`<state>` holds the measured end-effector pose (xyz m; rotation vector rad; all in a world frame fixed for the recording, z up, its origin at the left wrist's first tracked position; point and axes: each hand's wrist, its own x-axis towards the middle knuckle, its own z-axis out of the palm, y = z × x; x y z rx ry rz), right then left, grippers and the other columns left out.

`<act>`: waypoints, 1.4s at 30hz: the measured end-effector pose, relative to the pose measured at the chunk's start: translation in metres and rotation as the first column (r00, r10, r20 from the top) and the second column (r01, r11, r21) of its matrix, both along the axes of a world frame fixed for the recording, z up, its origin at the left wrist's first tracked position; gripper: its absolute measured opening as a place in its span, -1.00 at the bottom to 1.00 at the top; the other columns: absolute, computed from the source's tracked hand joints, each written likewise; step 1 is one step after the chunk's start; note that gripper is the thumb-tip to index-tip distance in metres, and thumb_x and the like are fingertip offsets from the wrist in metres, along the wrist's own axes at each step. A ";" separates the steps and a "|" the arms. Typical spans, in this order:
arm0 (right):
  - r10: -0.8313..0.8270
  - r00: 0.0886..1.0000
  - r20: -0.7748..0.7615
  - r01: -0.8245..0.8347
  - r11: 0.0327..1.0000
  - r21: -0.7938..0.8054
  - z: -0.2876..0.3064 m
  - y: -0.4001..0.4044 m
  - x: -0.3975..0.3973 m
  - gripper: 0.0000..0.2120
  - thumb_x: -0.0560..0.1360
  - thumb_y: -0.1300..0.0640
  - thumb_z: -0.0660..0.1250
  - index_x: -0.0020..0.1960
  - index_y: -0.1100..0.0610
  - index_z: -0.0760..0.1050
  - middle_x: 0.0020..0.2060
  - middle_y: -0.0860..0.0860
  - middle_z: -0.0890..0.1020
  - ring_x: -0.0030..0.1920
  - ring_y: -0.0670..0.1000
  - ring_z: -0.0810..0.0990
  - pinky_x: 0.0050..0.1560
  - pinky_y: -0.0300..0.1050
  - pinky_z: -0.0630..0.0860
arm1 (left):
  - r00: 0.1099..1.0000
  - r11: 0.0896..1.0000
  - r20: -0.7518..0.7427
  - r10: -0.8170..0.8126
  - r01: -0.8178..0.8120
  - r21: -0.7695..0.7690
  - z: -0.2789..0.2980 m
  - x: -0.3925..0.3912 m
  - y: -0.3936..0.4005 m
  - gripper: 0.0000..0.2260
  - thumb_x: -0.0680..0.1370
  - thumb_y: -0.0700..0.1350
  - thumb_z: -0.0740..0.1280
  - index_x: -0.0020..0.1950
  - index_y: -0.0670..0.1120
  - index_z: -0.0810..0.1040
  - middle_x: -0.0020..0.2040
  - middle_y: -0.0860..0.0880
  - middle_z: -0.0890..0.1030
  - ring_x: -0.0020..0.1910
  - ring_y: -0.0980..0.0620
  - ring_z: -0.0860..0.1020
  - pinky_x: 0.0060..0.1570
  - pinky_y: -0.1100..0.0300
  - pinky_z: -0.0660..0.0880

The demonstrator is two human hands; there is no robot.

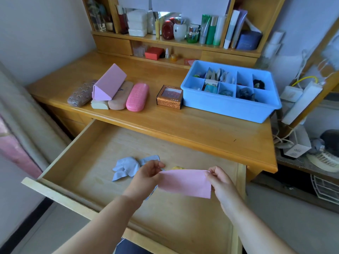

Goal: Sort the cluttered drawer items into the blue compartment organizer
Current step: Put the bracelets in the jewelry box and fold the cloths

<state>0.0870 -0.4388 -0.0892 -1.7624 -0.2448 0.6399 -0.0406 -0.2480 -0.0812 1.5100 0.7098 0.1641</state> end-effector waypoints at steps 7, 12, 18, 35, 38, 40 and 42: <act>-0.097 0.851 0.517 0.191 0.973 -0.132 0.014 0.021 -0.020 -0.90 0.57 0.10 0.19 -0.11 0.05 0.32 -0.38 -0.10 0.49 -0.34 -0.14 0.45 -0.37 -0.21 0.33 | 0.961 0.964 0.093 0.260 -0.264 0.027 -0.005 0.003 -0.036 -0.82 0.55 -0.23 0.17 -0.02 0.06 0.42 -0.16 0.05 0.49 -0.25 0.16 0.43 -0.20 0.32 0.37; -0.080 0.879 0.470 0.153 0.981 -0.121 0.021 0.027 -0.017 -0.88 0.57 0.11 0.21 -0.14 0.07 0.34 -0.39 -0.08 0.48 -0.35 -0.14 0.43 -0.40 -0.33 0.28 | 0.922 0.900 0.179 0.343 -0.377 0.217 -0.009 0.003 -0.039 -0.79 0.60 -0.21 0.19 -0.03 0.14 0.39 -0.09 0.07 0.53 -0.29 0.37 0.46 -0.33 0.54 0.37; -0.068 0.917 0.393 0.116 0.988 -0.099 0.025 0.025 -0.014 -0.88 0.57 0.12 0.22 -0.15 0.08 0.36 -0.34 -0.07 0.47 -0.31 -0.12 0.42 -0.36 -0.34 0.29 | 0.939 0.894 0.202 0.280 -0.332 0.302 -0.016 0.000 -0.031 -0.72 0.59 -0.16 0.23 -0.10 0.27 0.41 -0.17 0.27 0.54 -0.29 0.38 0.46 -0.38 0.52 0.38; 0.535 0.777 0.330 -0.472 0.843 -0.256 0.056 0.025 -0.007 -0.80 0.46 0.03 0.41 -0.20 -0.02 0.38 -0.60 -0.11 0.36 -0.50 -0.12 0.23 -0.46 -0.25 0.15 | 0.927 0.926 0.040 -0.372 0.369 0.075 0.027 0.009 -0.027 -0.82 0.48 -0.14 0.44 -0.30 0.04 0.56 -0.36 0.14 0.52 -0.33 0.18 0.45 -0.29 0.37 0.37; 0.556 0.819 0.140 -0.517 0.822 -0.237 0.055 0.019 -0.004 -0.73 0.36 0.06 0.51 -0.05 0.04 0.48 -0.52 -0.14 0.41 -0.44 -0.11 0.30 -0.43 -0.28 0.19 | 0.936 0.934 0.017 -0.352 0.350 0.065 0.025 0.005 -0.028 -0.89 0.43 -0.04 0.42 -0.28 0.04 0.54 -0.33 0.11 0.54 -0.29 0.16 0.46 -0.28 0.35 0.37; 0.596 0.801 0.061 -0.563 0.783 -0.266 0.053 0.013 0.000 -0.79 0.35 0.15 0.50 -0.08 0.12 0.53 -0.40 -0.05 0.49 -0.34 -0.05 0.38 -0.32 -0.19 0.27 | 0.942 0.940 -0.008 -0.335 0.335 0.073 0.022 0.003 -0.026 -0.91 0.42 -0.04 0.39 -0.25 0.01 0.51 -0.34 0.12 0.51 -0.30 0.15 0.44 -0.29 0.35 0.35; 0.597 0.801 0.050 -0.555 0.771 -0.312 0.049 0.006 0.004 -0.87 0.36 0.19 0.47 -0.23 0.15 0.52 -0.40 -0.04 0.45 -0.35 -0.05 0.36 -0.30 -0.18 0.24 | 0.950 0.945 -0.033 -0.310 0.312 0.098 0.018 0.002 -0.022 -0.89 0.47 -0.11 0.40 -0.22 -0.04 0.50 -0.32 0.08 0.49 -0.30 0.13 0.41 -0.27 0.33 0.34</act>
